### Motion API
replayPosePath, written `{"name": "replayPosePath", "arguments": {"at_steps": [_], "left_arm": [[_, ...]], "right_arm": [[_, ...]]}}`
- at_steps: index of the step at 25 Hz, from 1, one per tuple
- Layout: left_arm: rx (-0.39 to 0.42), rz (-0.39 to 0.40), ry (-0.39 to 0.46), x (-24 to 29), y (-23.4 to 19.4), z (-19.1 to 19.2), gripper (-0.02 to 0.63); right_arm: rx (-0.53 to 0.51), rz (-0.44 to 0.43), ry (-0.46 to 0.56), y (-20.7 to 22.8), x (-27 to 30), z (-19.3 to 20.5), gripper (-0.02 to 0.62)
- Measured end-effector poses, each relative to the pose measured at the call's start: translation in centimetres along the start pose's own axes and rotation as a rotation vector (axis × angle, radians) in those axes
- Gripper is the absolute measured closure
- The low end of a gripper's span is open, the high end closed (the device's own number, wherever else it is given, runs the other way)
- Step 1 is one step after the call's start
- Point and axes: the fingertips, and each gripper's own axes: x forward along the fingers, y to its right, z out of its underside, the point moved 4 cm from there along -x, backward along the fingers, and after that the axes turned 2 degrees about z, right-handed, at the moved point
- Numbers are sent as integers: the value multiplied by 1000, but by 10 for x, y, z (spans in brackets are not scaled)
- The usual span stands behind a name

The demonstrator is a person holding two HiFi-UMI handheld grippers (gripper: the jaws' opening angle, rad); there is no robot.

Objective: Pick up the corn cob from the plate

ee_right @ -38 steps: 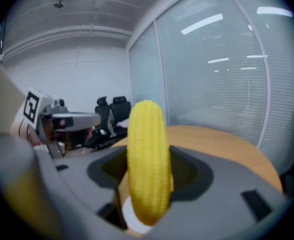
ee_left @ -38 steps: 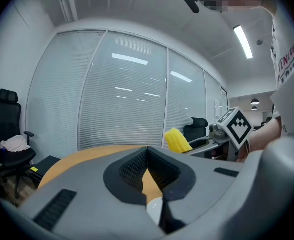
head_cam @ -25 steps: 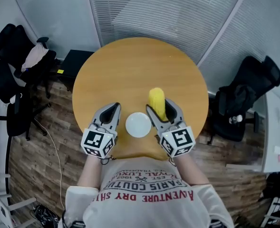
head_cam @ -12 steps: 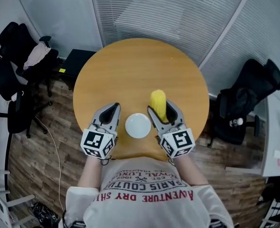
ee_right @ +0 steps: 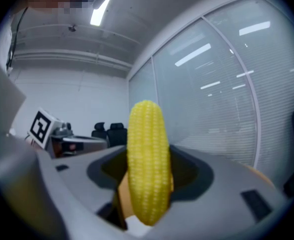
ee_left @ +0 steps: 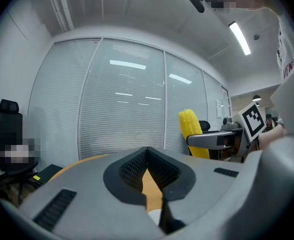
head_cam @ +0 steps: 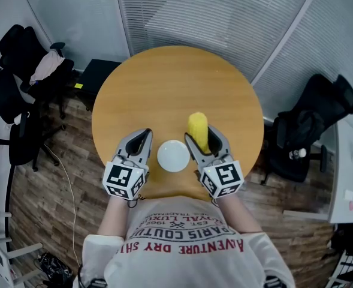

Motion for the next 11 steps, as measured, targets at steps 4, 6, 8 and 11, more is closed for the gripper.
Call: {"name": "replayPosePath", "arguments": {"at_steps": [4, 6, 8, 11], "left_arm": [[-10, 3, -1, -2, 1, 1, 571], [-13, 0, 1, -4, -1, 1, 571], [-16, -3, 5, -7, -3, 1, 571], [-17, -13, 14, -11, -5, 2, 571]], "right_arm": [[7, 4, -16, 0, 0, 4, 327], [7, 3, -20, -2, 0, 5, 327], [7, 1, -22, -5, 0, 7, 327], [5, -1, -23, -9, 0, 8, 327]]}}
